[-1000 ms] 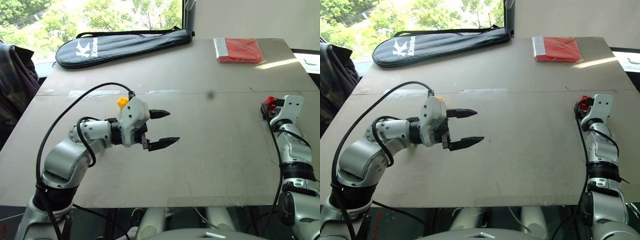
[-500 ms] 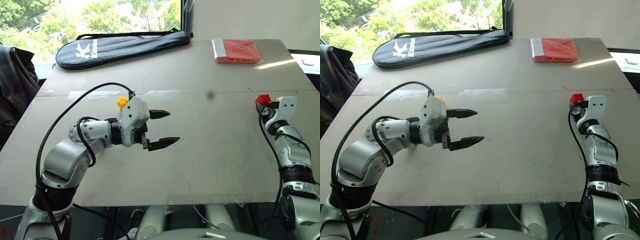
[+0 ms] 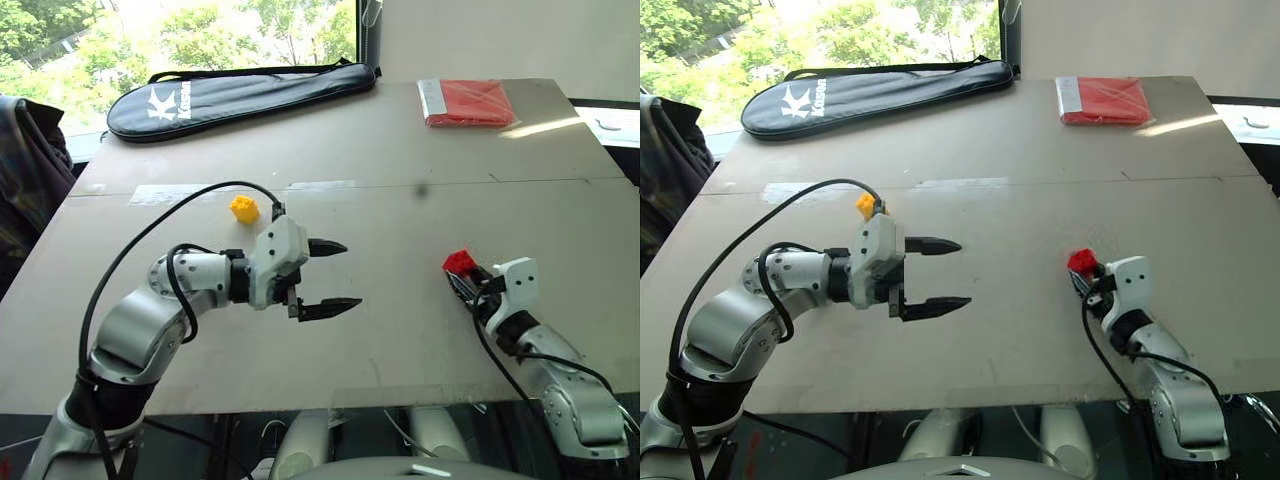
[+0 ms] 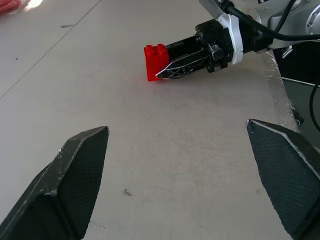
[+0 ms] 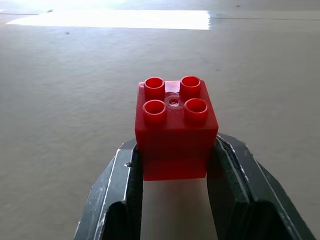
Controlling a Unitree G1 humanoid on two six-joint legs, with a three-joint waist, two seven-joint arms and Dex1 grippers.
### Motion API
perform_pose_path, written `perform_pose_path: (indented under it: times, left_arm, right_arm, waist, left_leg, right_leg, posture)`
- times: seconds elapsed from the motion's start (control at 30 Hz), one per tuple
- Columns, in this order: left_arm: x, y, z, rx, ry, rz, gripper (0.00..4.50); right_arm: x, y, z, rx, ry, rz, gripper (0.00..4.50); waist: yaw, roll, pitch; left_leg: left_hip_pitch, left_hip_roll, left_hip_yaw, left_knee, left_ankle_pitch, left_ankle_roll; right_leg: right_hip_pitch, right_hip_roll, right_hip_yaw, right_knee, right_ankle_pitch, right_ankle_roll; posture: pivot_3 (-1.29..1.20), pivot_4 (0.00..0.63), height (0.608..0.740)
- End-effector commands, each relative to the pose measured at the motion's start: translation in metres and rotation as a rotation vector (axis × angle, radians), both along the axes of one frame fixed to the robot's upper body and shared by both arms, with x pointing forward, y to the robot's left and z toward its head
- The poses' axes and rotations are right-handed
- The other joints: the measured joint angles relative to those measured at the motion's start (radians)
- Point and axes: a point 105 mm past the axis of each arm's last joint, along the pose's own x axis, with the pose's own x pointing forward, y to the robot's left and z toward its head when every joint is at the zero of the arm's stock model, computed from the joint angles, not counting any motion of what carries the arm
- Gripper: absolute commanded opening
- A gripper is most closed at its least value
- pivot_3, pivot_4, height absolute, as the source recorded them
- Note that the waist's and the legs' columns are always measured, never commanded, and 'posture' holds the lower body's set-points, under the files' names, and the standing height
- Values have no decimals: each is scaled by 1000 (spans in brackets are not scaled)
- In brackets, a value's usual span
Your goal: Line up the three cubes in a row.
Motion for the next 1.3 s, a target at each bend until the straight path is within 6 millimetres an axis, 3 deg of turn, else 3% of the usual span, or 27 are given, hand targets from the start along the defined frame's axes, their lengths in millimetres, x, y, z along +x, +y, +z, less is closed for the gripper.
perform_pose_path:
  times: [0.03, 0.27, 0.47, 0.7, 0.87, 1.1, 1.3]
  left_arm:
    - [-3, -2, 6, 10, -37, -42, 4500]
    - [2, -2, 6, 17, -36, -68, 4500]
    - [0, 4, 5, 18, -50, -22, 4500]
    - [-7, 10, 3, 12, -55, 35, 4500]
    - [-8, 11, 2, 11, -56, 46, 4500]
    - [-6, 12, 0, 11, -53, 44, 4500]
    - [-5, 11, 0, 4, -53, 40, 4500]
  right_arm:
    - [-1, 2, 6, -56, -79, 216, 1239]
    - [24, -28, 6, -189, -179, 672, 1239]
    - [44, -30, 13, -201, -155, 992, 1239]
    - [64, -24, 17, -288, -155, 1034, 1239]
    - [68, -23, 15, -303, -136, 1040, 1239]
    - [73, -25, 17, -324, -178, 1012, 4477]
    - [78, -33, 21, -344, -186, 973, 4477]
  waist:
    - [0, -1, 0]
    - [-6, -6, 5]
    - [-5, -8, 7]
    - [-3, -7, 7]
    - [-2, -7, 7]
    - [-5, -7, 7]
    - [-4, -7, 7]
  left_leg:
    - [0, 0, 0, 0, 0, 0]
    - [3, 2, 1, 1, -2, 4]
    - [3, 5, 3, 0, 0, 0]
    - [0, 3, 0, 1, 0, -1]
    - [0, 3, 0, 1, 0, -1]
    - [0, 3, 0, 1, 0, -1]
    - [0, 3, 0, 1, 0, -1]
  right_leg:
    - [0, 0, 0, 0, 0, 0]
    - [3, 3, 0, 0, 0, 0]
    - [3, 4, 0, -1, 0, -1]
    - [1, -2, -2, -1, 0, -1]
    - [1, -2, -2, -1, 0, -1]
    - [1, -3, -1, 0, 0, -1]
    - [1, -2, -1, 0, 0, -1]
  posture:
    - [0, 150, 692]
    - [0, 150, 692]
    - [0, 150, 692]
    - [0, 150, 692]
    - [0, 150, 692]
    - [0, 150, 692]
    - [0, 150, 692]
